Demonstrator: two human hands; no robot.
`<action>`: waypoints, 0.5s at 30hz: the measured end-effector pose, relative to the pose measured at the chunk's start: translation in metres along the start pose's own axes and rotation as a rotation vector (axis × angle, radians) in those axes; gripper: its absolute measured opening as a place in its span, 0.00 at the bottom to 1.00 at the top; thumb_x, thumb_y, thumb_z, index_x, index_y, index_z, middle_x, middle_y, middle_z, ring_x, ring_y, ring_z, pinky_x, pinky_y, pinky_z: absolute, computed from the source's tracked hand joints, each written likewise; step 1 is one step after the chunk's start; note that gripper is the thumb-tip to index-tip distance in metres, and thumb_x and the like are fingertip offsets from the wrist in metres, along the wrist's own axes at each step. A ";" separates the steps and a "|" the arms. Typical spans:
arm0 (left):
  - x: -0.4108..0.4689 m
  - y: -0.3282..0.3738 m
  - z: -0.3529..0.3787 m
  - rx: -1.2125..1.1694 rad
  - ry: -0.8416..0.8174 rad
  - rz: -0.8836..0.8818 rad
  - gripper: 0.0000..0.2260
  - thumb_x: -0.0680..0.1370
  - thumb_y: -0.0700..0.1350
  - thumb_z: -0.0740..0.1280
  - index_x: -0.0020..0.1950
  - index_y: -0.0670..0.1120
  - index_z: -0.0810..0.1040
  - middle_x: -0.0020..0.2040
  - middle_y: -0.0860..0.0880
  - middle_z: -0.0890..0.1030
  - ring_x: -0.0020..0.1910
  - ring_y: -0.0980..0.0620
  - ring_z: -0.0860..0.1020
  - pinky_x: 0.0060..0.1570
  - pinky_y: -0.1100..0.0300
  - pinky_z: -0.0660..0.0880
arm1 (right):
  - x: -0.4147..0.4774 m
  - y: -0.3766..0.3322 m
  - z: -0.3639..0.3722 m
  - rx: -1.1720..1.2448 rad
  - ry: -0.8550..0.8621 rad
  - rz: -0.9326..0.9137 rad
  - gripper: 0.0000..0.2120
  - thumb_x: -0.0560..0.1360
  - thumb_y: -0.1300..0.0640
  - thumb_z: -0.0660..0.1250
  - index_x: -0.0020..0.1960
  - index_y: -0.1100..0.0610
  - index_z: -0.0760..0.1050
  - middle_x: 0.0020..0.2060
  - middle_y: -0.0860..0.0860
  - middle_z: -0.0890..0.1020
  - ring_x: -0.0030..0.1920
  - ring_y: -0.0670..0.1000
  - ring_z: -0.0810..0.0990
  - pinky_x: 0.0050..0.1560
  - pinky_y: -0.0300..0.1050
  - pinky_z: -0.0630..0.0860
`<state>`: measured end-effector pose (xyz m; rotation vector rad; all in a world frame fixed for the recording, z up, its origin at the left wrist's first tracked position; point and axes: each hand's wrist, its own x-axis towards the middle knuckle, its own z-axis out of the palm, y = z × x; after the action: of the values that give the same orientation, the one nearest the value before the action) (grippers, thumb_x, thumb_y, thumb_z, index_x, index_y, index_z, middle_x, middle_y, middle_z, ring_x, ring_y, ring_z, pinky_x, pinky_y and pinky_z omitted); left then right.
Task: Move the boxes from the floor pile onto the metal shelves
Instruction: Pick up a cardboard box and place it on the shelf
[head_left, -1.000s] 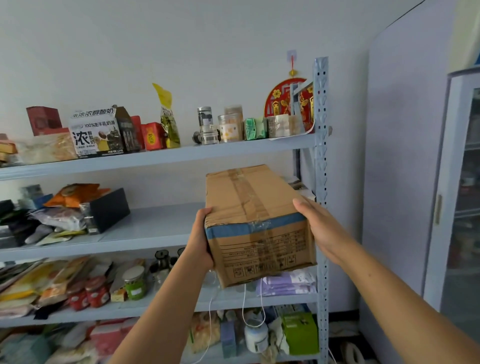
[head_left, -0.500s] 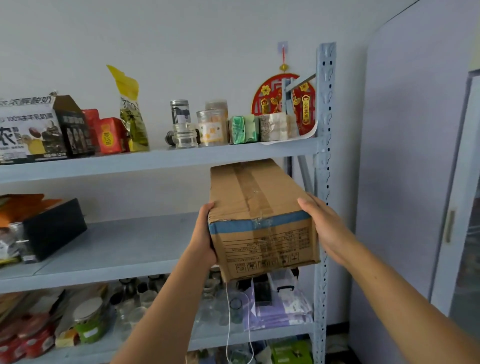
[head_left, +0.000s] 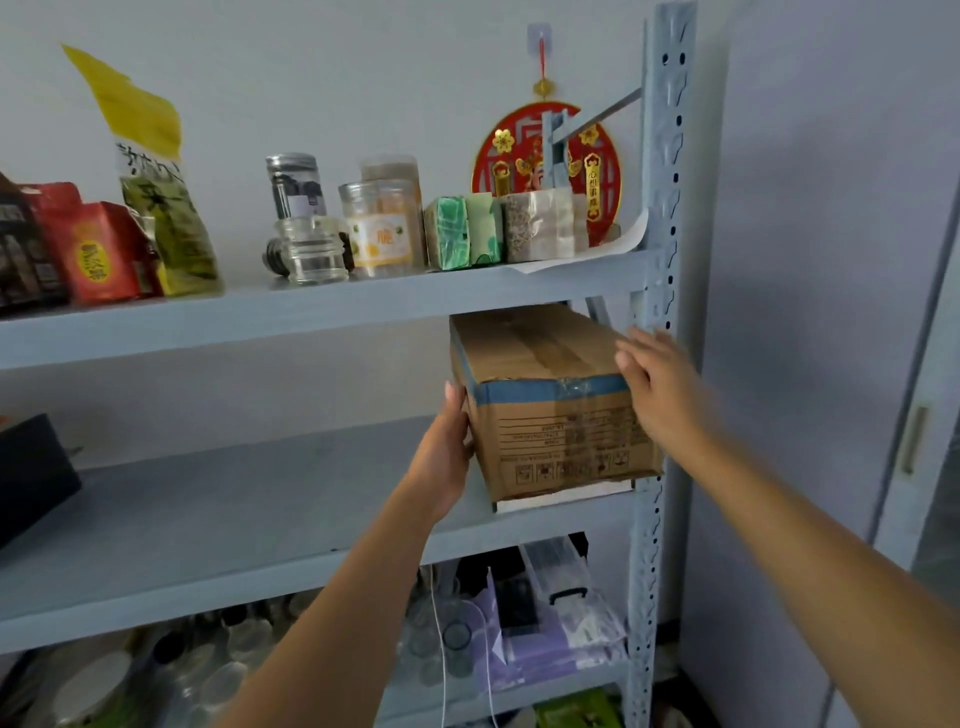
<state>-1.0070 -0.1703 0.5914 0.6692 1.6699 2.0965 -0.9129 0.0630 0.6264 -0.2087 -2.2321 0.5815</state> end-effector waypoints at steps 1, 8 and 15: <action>0.006 -0.005 -0.006 -0.011 0.020 -0.001 0.31 0.71 0.73 0.56 0.70 0.63 0.70 0.77 0.51 0.66 0.76 0.48 0.62 0.77 0.46 0.53 | 0.003 -0.004 0.001 -0.149 -0.006 -0.100 0.21 0.83 0.45 0.53 0.69 0.54 0.73 0.74 0.51 0.68 0.77 0.55 0.58 0.78 0.56 0.49; 0.043 -0.080 -0.035 0.065 0.118 -0.041 0.34 0.80 0.66 0.54 0.80 0.49 0.55 0.79 0.48 0.60 0.79 0.50 0.56 0.74 0.60 0.62 | 0.028 -0.017 0.028 -0.349 -0.224 -0.276 0.32 0.77 0.33 0.55 0.75 0.47 0.64 0.75 0.48 0.66 0.77 0.50 0.59 0.77 0.54 0.50; 0.075 -0.086 -0.020 0.366 -0.045 0.109 0.31 0.79 0.53 0.67 0.78 0.49 0.57 0.70 0.54 0.72 0.67 0.60 0.71 0.59 0.70 0.71 | 0.070 -0.011 0.051 -0.249 -0.267 -0.210 0.25 0.79 0.46 0.63 0.74 0.49 0.67 0.74 0.49 0.68 0.75 0.52 0.64 0.75 0.55 0.55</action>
<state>-1.0799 -0.1248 0.5139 0.9280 2.0548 1.8421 -0.9969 0.0594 0.6496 -0.0205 -2.5444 0.2263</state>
